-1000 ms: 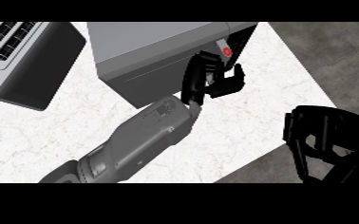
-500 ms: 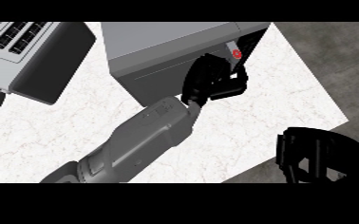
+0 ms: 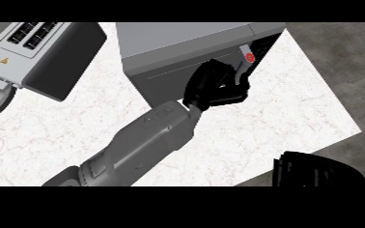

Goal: Pick up the milk, place it into the microwave and close the microwave

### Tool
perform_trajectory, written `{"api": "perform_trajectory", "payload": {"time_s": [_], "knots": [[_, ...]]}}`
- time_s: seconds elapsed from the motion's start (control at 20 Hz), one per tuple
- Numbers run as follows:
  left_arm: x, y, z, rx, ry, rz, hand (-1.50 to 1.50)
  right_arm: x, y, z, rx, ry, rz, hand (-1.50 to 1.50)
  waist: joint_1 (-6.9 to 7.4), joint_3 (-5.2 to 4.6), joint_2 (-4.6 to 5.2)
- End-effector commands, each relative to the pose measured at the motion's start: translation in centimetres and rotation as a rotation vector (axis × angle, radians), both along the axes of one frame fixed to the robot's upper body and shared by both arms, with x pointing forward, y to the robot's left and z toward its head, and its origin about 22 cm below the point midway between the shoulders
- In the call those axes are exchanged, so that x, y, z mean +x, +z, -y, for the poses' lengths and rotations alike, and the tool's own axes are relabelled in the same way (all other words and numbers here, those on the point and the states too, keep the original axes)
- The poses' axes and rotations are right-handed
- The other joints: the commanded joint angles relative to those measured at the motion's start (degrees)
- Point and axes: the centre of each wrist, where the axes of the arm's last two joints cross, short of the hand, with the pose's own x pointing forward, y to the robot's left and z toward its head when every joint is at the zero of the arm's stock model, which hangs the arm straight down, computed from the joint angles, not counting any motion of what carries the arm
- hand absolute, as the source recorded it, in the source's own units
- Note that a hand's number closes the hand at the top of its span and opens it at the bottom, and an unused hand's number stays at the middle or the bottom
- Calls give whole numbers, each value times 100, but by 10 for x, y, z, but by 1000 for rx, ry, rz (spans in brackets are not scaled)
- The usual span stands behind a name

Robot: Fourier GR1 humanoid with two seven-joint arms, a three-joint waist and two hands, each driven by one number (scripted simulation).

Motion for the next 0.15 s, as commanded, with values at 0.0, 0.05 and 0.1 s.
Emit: {"api": "perform_trajectory", "payload": {"time_s": [0.0,0.05,0.1], "knots": [[23,-40,-58,-11,228,-136,150,-12,0,-9,14,-7,2,150,236,-32,78],[23,-41,-58,-18,221,-130,150,-15,0,-10,9,-15,4,150,237,-34,64],[22,-43,-55,-17,219,-140,150,-18,2,-13,30,-10,9,150,194,-30,67]]}}
